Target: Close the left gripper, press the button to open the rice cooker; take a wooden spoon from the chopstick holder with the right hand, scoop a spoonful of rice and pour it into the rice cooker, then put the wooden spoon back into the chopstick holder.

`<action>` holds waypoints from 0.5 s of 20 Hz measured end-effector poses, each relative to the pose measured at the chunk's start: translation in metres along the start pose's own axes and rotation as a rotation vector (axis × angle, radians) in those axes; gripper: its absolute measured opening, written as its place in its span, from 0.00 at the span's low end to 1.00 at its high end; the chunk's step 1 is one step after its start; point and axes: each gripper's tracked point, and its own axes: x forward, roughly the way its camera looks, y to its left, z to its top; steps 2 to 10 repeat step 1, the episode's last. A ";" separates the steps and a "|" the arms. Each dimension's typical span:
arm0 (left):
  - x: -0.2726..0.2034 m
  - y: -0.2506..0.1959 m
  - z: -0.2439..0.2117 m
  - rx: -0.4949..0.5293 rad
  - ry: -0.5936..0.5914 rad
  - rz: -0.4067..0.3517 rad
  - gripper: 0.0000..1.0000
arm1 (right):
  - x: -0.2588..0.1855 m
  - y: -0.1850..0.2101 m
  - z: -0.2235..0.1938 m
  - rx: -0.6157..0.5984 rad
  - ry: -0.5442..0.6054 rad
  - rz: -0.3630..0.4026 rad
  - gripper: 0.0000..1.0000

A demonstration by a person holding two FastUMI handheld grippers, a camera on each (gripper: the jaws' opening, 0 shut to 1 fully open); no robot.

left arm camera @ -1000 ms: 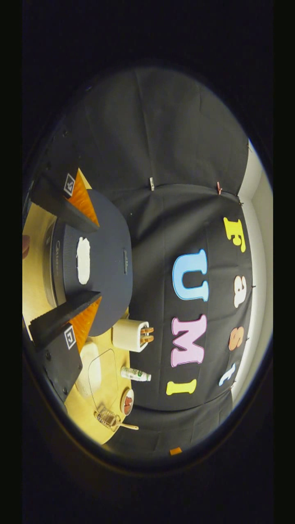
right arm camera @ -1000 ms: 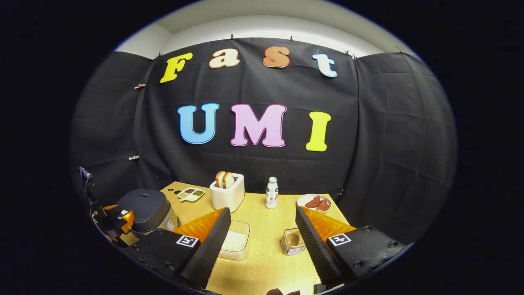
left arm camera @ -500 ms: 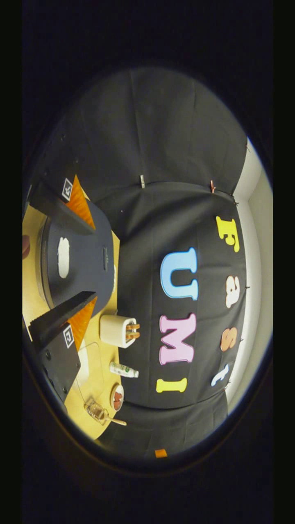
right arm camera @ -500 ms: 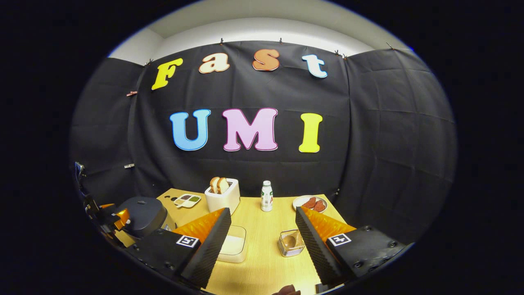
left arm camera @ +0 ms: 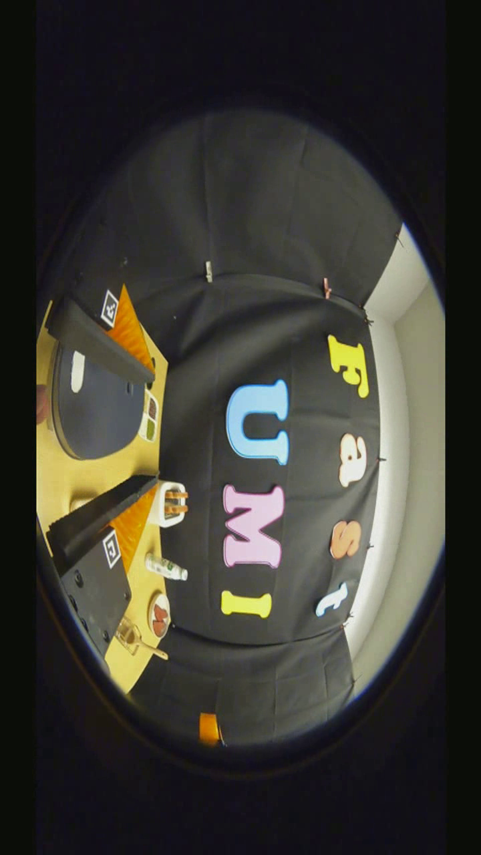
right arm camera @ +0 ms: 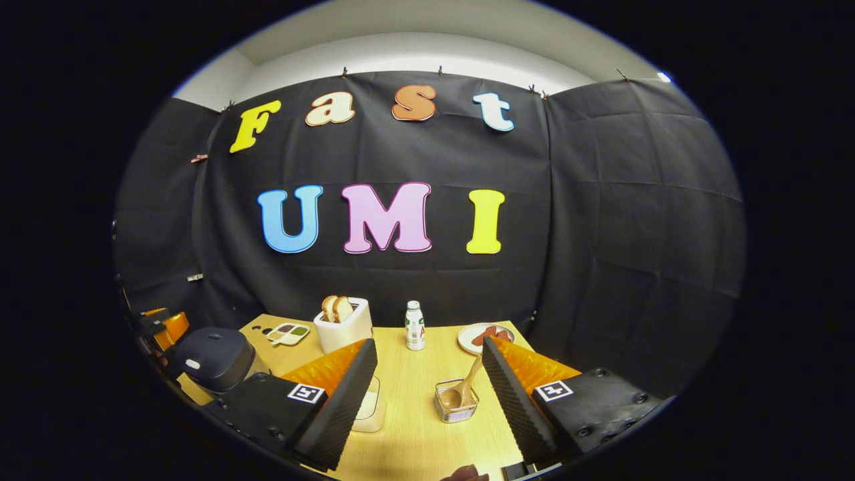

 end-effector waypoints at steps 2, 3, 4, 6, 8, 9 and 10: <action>-0.001 -0.008 0.009 0.001 -0.014 -0.012 0.94 | 0.000 -0.003 0.001 0.002 -0.001 -0.004 0.98; -0.001 -0.008 0.009 0.001 -0.014 -0.012 0.94 | 0.000 -0.003 0.001 0.002 -0.001 -0.004 0.98; -0.001 -0.008 0.009 0.001 -0.014 -0.012 0.94 | 0.000 -0.003 0.001 0.002 -0.001 -0.004 0.98; -0.001 -0.008 0.009 0.001 -0.014 -0.012 0.94 | 0.000 -0.003 0.001 0.002 -0.001 -0.004 0.98; -0.001 -0.008 0.009 0.001 -0.014 -0.012 0.94 | 0.000 -0.003 0.001 0.002 -0.001 -0.004 0.98; -0.001 -0.008 0.009 0.001 -0.014 -0.012 0.94 | 0.000 -0.003 0.001 0.002 -0.001 -0.004 0.98; -0.001 -0.008 0.009 0.001 -0.014 -0.012 0.94 | 0.000 -0.003 0.001 0.002 -0.001 -0.004 0.98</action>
